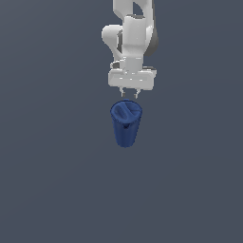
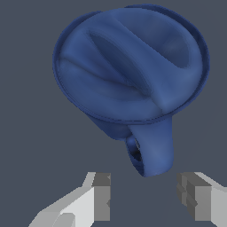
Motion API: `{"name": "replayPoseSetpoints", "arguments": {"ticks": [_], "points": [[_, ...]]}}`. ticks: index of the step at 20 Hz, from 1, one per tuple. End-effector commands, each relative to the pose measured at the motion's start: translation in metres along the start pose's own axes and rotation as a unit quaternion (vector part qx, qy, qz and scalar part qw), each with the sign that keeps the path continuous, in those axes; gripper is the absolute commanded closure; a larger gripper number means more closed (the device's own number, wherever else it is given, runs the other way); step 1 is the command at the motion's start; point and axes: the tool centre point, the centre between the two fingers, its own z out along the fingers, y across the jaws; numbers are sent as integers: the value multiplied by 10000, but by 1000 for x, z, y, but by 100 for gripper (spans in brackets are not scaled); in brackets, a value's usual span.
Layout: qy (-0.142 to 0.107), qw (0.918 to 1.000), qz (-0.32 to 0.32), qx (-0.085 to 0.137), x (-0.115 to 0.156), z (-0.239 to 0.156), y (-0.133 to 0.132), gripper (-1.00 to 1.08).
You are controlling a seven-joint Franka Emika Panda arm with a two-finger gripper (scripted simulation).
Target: Pick up the object and move it to a goal position.
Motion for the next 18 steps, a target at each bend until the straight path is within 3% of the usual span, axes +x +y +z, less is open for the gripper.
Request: {"name": "replayPoseSetpoints", "arguments": {"ticks": [1,18], "points": [[1,10000,31,-42,-1,4,5,-20],[-21,9999,-19,-164,-5,15,13,-20]]}}
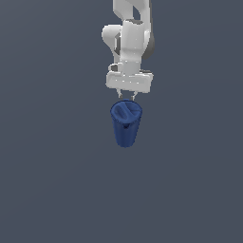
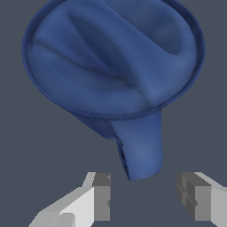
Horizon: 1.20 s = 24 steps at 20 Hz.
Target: Pick up the object and move it to a goal position.
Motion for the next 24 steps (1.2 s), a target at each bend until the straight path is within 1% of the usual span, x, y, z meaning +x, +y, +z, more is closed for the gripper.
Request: {"name": "replayPoseSetpoints", "arguments": {"ticks": [1,6,11,12,24], "points": [[-3,10000,0,-3,0,5,0,-20],[-8,10000,-5,-15,-1,21,1,-20],[-7,10000,-10,-19,-1,27,2,-20],[-7,10000,-10,-19,-1,27,2,108],[1,10000,-13,-18,0,26,1,108]]}}
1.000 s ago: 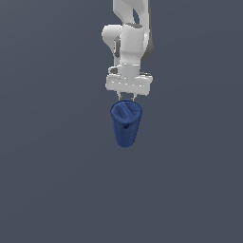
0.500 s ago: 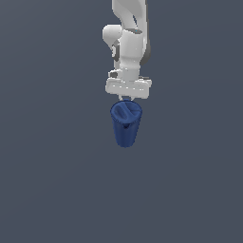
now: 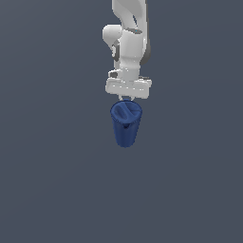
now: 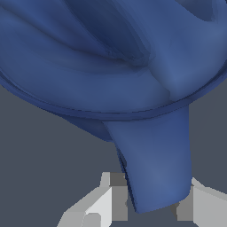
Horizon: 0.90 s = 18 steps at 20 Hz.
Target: Pick up the object and move it to a goal position.
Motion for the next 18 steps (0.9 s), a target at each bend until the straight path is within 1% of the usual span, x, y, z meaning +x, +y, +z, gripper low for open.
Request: {"name": "replayPoseSetpoints", "arguments": {"ticks": [1,6,10,18], "points": [[5,10000,2,1,1,-2,0,108],[5,10000,4,-3,9,-13,4,108],[5,10000,8,-10,20,-30,10,108],[7,10000,19,-33,58,-89,29,108]]}}
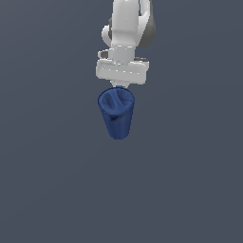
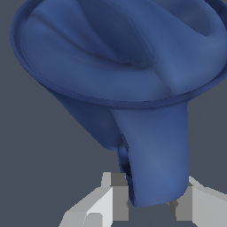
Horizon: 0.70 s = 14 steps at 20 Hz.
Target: Pick up the object and move it to a goal position.
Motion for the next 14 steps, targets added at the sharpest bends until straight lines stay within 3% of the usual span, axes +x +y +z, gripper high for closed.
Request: {"name": "replayPoseSetpoints", "arguments": {"ticks": [1,14], "points": [[19,10000,5,1,15,-23,7,108],[24,10000,17,-25,95,-141,43,108]]}}
